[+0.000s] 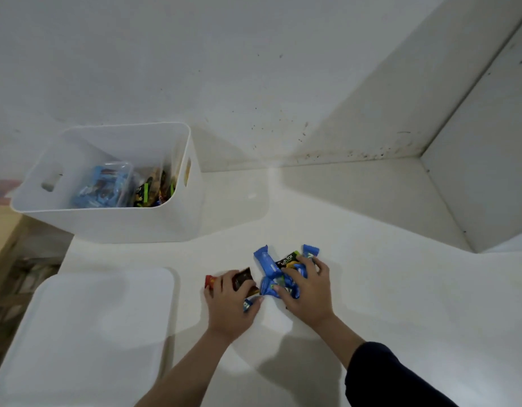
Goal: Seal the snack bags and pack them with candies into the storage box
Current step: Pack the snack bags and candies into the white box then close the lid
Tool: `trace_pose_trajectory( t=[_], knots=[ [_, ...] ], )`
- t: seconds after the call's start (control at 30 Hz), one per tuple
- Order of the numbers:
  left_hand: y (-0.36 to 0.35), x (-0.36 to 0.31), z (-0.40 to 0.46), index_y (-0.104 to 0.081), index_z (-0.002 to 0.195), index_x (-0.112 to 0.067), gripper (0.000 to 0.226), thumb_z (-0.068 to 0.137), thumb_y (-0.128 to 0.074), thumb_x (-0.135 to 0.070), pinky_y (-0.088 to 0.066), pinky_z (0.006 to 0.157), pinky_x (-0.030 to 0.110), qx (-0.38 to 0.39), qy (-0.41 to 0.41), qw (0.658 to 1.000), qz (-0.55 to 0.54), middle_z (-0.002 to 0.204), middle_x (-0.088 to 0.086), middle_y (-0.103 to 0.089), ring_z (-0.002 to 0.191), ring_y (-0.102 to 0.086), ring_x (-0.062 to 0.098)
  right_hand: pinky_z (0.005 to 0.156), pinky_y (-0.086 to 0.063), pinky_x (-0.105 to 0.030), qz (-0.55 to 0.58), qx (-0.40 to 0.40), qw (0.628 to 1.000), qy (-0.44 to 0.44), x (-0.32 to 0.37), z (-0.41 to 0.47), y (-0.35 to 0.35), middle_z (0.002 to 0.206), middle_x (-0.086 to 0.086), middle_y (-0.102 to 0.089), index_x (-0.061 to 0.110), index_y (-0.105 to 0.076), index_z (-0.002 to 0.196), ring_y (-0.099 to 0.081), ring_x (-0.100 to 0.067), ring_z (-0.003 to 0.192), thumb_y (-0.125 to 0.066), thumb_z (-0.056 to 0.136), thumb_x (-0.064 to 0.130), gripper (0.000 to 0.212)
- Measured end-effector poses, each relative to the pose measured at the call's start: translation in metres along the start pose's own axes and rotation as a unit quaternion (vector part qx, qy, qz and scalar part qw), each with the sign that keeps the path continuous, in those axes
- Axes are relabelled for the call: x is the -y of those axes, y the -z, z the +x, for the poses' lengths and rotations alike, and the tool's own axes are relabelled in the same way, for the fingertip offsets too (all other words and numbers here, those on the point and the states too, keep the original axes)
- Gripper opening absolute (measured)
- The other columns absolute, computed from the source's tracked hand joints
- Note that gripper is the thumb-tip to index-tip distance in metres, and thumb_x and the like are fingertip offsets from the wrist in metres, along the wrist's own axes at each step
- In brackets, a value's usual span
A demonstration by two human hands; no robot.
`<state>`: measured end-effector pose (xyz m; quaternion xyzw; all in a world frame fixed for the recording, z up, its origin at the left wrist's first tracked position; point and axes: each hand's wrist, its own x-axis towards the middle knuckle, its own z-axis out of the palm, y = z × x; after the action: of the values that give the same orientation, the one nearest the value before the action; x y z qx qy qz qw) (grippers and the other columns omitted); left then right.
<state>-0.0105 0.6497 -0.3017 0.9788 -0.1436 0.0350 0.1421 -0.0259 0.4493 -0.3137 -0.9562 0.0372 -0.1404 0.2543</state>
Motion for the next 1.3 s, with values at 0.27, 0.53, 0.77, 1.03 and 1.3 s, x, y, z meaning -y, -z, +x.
trace_pose_trajectory(
  t=[0.27,0.53,0.77,1.03,1.3],
  knots=[
    [0.019,-0.005,0.000,-0.069,0.073,-0.018,0.021,0.056,-0.080,-0.013,-0.048,0.051,0.034,0.036,0.000,0.994,-0.105,0.089,0.006,-0.060,0.080,-0.058,0.030,0.079,-0.032,-0.024,0.084,0.005,0.987,-0.139,0.026,-0.011,0.011,0.107,-0.006,-0.053,0.014,-0.065,0.083,-0.047,-0.025,0.097,-0.076,0.073,0.019,0.016],
    [0.051,0.005,0.004,-0.074,0.085,-0.008,0.026,0.067,-0.064,0.009,-0.041,0.079,0.024,0.014,0.062,0.966,-0.251,0.102,0.009,-0.051,0.099,-0.049,0.026,0.070,-0.043,-0.016,0.226,-0.007,0.924,-0.309,0.048,0.015,0.033,0.096,-0.010,-0.055,0.006,-0.064,0.069,-0.051,-0.012,0.082,-0.056,0.065,-0.017,0.026],
    [0.107,0.026,0.021,-0.074,0.079,-0.010,0.027,0.064,-0.067,0.012,-0.048,0.080,0.027,-0.082,0.054,0.943,-0.319,0.096,0.008,-0.052,0.091,-0.056,0.024,0.060,-0.055,-0.031,0.383,-0.058,0.841,-0.378,0.097,0.034,0.056,0.071,-0.007,-0.067,0.011,-0.063,0.058,-0.061,-0.019,0.067,-0.070,0.064,-0.015,0.027],
    [0.196,0.090,0.081,-0.073,0.087,-0.011,0.030,0.065,-0.069,0.010,-0.039,0.080,0.000,-0.234,0.056,0.904,-0.352,0.099,0.003,-0.050,0.086,-0.054,0.011,0.066,-0.060,-0.040,0.474,-0.042,0.837,-0.269,0.221,0.106,0.059,0.072,-0.010,-0.067,0.012,-0.061,0.056,-0.065,-0.025,0.069,-0.070,0.062,-0.015,0.029],
    [0.236,0.172,0.157,-0.074,0.092,-0.006,0.024,0.071,-0.081,-0.014,-0.039,0.078,0.005,-0.186,0.103,0.922,-0.325,0.098,0.015,-0.060,0.086,-0.054,0.016,0.055,-0.047,-0.020,0.287,0.032,0.948,-0.135,0.315,0.198,0.034,0.064,0.006,-0.061,0.014,-0.065,0.059,-0.058,-0.011,0.064,-0.065,0.066,-0.004,0.019]
  ],
)
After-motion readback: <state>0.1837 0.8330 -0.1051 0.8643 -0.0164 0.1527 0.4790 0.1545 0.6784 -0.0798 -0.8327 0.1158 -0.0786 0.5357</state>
